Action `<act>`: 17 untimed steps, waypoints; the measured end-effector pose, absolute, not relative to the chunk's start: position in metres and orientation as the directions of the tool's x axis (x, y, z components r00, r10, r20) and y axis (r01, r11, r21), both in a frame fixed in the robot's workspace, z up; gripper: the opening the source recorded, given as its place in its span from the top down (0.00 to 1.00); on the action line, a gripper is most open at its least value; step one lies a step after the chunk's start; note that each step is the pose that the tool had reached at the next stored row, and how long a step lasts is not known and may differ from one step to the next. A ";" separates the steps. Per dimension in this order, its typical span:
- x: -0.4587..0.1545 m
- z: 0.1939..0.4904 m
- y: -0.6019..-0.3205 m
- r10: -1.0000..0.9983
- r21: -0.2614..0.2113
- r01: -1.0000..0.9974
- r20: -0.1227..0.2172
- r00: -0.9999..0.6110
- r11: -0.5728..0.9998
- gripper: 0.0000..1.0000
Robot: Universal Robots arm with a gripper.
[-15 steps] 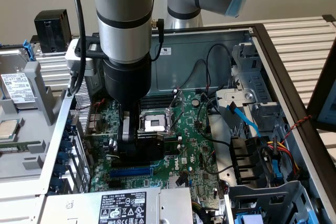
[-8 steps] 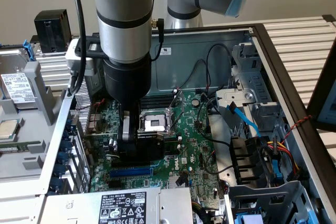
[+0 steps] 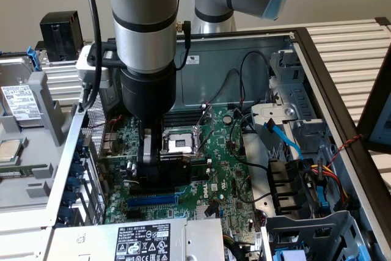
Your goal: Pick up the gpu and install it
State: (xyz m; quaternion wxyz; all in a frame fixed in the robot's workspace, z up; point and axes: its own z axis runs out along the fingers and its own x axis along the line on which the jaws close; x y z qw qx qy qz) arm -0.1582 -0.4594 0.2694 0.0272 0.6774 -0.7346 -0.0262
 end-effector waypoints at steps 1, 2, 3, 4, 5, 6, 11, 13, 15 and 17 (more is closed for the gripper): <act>-0.158 0.269 -0.459 -0.997 0.075 -0.994 0.005 -0.079 0.079 0.73; -0.158 0.269 -0.459 -0.997 0.075 -0.994 0.005 -0.078 0.078 0.73; -0.158 0.269 -0.459 -0.997 0.075 -0.994 0.004 -0.078 0.078 0.73; -0.158 0.269 -0.459 -0.997 0.075 -0.994 0.004 -0.077 0.077 0.73; -0.158 0.269 -0.459 -0.997 0.075 -0.994 0.004 -0.077 0.077 0.73; -0.158 0.269 -0.459 -0.997 0.076 -0.994 0.005 -0.076 0.076 0.73; -0.158 0.269 -0.459 -0.997 0.077 -0.994 0.005 -0.073 0.074 0.73; -0.158 0.268 -0.459 -0.997 0.078 -0.994 0.005 -0.071 0.072 0.73; -0.158 0.268 -0.459 -0.998 0.078 -0.994 0.005 -0.070 0.070 0.73; -0.159 0.267 -0.459 -0.998 0.079 -0.994 0.005 -0.070 0.070 0.73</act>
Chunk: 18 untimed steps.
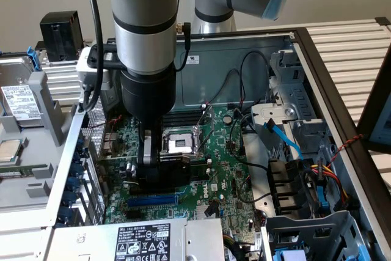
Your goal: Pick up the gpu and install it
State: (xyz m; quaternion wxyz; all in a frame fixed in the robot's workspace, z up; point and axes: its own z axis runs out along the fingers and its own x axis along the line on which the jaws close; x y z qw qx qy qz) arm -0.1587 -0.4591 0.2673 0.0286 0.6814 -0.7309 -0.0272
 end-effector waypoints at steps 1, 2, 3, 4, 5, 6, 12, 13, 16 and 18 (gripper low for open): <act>-0.159 0.267 -0.459 -0.998 0.079 -0.994 0.005 -0.070 0.070 0.73; -0.159 0.267 -0.458 -0.998 0.079 -0.994 0.005 -0.070 0.070 0.73; -0.160 0.267 -0.458 -0.998 0.079 -0.994 0.005 -0.070 0.070 0.73; -0.160 0.266 -0.458 -0.998 0.079 -0.994 0.005 -0.070 0.070 0.73; -0.160 0.266 -0.458 -0.998 0.079 -0.994 0.005 -0.069 0.069 0.73; -0.160 0.266 -0.458 -0.998 0.079 -0.995 0.005 -0.068 0.069 0.73; -0.161 0.264 -0.458 -0.998 0.079 -0.995 0.005 -0.068 0.068 0.73; -0.161 0.264 -0.458 -0.998 0.079 -0.995 0.005 -0.068 0.069 0.73; -0.161 0.262 -0.458 -0.998 0.079 -0.994 0.005 -0.070 0.070 0.73; -0.161 0.262 -0.458 -0.998 0.082 -0.994 0.005 -0.070 0.070 0.73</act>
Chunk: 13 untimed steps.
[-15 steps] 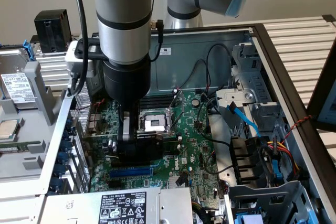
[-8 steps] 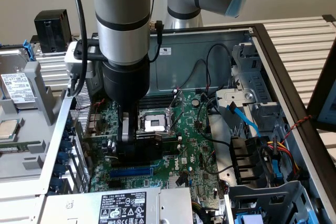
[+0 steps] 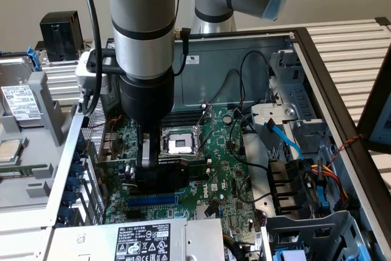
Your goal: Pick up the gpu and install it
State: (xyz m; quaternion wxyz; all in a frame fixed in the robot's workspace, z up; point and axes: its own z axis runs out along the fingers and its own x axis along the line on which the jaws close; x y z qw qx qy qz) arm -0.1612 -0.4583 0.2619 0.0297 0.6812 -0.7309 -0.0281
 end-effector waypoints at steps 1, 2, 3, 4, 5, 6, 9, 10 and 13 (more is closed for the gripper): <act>-0.161 0.262 -0.458 -0.998 0.082 -0.994 0.005 -0.070 0.070 0.73; -0.161 0.261 -0.458 -0.998 0.083 -0.994 0.005 -0.070 0.070 0.73; -0.161 0.260 -0.458 -0.998 0.084 -0.994 0.005 -0.070 0.070 0.73; -0.161 0.259 -0.458 -0.998 0.085 -0.994 0.005 -0.070 0.070 0.73; -0.161 0.259 -0.458 -0.998 0.085 -0.994 0.005 -0.070 0.070 0.73; -0.161 0.258 -0.458 -0.998 0.085 -0.994 0.005 -0.070 0.070 0.73; -0.161 0.257 -0.459 -0.998 0.085 -0.994 0.005 -0.070 0.070 0.73; -0.161 0.257 -0.459 -0.998 0.085 -0.994 0.005 -0.070 0.070 0.73; -0.161 0.257 -0.459 -0.998 0.086 -0.994 0.005 -0.070 0.070 0.73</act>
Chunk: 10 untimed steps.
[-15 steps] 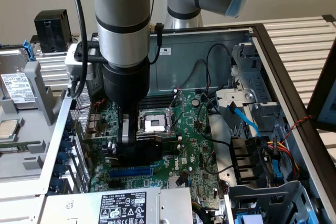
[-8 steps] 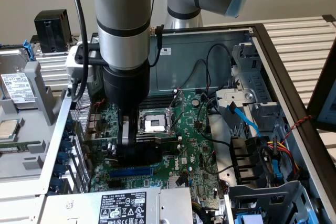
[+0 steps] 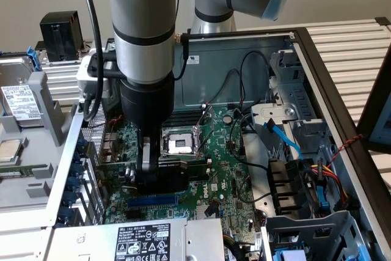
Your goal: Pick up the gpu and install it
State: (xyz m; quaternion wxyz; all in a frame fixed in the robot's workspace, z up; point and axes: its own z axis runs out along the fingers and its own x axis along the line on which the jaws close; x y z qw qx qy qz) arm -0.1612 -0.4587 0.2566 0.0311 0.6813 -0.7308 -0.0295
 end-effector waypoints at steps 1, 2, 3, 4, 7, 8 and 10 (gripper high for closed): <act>-0.161 0.256 -0.459 -0.998 0.086 -0.994 0.005 -0.070 0.070 0.73; -0.162 0.256 -0.459 -0.998 0.086 -0.994 0.005 -0.070 0.070 0.73; -0.162 0.256 -0.459 -0.998 0.086 -0.994 0.005 -0.070 0.070 0.73; -0.162 0.256 -0.459 -0.998 0.086 -0.994 0.005 -0.070 0.070 0.73; -0.162 0.255 -0.459 -0.998 0.088 -0.994 0.005 -0.070 0.070 0.73; -0.162 0.255 -0.459 -0.998 0.089 -0.994 0.006 -0.070 0.070 0.73; -0.163 0.254 -0.459 -0.998 0.089 -0.994 0.005 -0.070 0.070 0.73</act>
